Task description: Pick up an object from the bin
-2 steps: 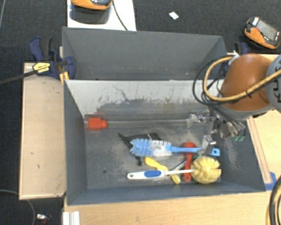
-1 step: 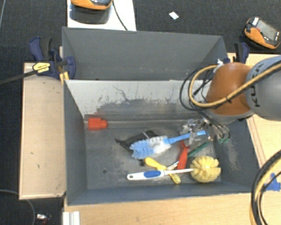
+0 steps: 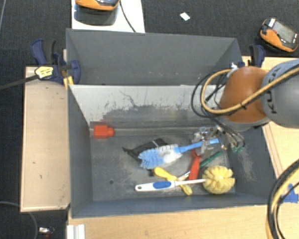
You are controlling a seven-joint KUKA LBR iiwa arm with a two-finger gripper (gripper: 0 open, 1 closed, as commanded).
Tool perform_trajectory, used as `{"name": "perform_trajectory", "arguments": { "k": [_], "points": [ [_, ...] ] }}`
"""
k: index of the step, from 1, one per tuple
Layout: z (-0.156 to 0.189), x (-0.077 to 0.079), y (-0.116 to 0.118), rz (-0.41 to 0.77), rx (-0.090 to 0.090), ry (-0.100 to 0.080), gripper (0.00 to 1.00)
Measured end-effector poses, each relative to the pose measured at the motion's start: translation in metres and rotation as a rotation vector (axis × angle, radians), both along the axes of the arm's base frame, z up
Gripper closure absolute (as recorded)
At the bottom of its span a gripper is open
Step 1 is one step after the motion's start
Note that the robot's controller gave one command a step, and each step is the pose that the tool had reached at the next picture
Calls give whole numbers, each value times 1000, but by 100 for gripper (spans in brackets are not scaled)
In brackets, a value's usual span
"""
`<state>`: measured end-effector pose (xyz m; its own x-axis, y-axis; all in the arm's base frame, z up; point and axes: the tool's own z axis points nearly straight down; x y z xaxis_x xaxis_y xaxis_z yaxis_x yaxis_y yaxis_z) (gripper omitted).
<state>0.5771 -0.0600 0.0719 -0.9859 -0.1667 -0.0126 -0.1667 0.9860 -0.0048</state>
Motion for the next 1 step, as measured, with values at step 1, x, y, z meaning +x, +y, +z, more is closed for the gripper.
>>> {"name": "perform_trajectory", "arguments": {
  "k": [1],
  "points": [
    [17,-6,0,0,2,11,100]
  ]
}}
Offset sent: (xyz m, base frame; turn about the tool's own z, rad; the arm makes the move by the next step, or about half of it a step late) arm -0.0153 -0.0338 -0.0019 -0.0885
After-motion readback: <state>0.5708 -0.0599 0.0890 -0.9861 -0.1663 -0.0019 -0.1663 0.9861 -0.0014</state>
